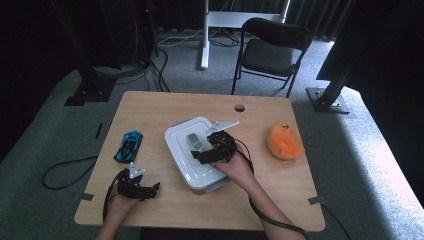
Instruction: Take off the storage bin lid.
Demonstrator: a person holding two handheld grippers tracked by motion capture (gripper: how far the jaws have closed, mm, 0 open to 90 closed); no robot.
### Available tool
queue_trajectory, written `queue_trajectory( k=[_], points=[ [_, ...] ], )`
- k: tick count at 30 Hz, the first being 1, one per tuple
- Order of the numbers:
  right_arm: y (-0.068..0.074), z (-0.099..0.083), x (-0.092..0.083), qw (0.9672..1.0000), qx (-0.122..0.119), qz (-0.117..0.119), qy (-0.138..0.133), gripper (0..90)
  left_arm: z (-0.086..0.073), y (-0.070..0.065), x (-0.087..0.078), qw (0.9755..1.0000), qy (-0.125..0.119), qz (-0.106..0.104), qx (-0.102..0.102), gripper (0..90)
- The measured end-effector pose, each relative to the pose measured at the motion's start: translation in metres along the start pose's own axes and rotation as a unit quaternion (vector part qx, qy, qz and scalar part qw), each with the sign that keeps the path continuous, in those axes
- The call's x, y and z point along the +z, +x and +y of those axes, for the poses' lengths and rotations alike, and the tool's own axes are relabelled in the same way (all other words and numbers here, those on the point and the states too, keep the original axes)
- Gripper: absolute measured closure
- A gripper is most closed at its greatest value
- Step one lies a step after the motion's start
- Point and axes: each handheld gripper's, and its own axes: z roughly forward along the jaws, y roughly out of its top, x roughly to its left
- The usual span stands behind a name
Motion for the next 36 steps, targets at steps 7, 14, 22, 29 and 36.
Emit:
queue_trajectory(
  k=[7, 14, 22, 29, 36],
  points=[
    [0.003, -0.001, 0.004, 0.9998, -0.001, -0.015, 0.01, 23.3, 0.0, -0.001, 0.0, 1.0, 0.0, 0.003, -0.004, 1.1],
    [0.005, -0.004, 0.004, 0.9998, -0.001, -0.018, 0.01, 33.0, 0.0, -0.001, 0.0, 1.0, 0.0, 0.004, -0.005, 1.2],
    [0.008, -0.008, 0.004, 0.9999, 0.005, -0.008, 0.013, 51.2, 0.0, -0.001, 0.0, 1.0, 0.0, 0.004, -0.005, 1.1],
    [0.01, -0.011, 0.004, 0.9998, 0.01, 0.004, 0.018, 65.6, -0.001, -0.001, 0.0, 1.0, 0.0, 0.005, -0.007, 1.2],
    [0.007, -0.012, 0.002, 0.9993, 0.025, 0.02, 0.018, 67.1, -0.001, -0.001, 0.0, 1.0, 0.0, 0.005, -0.007, 1.1]
  ],
)
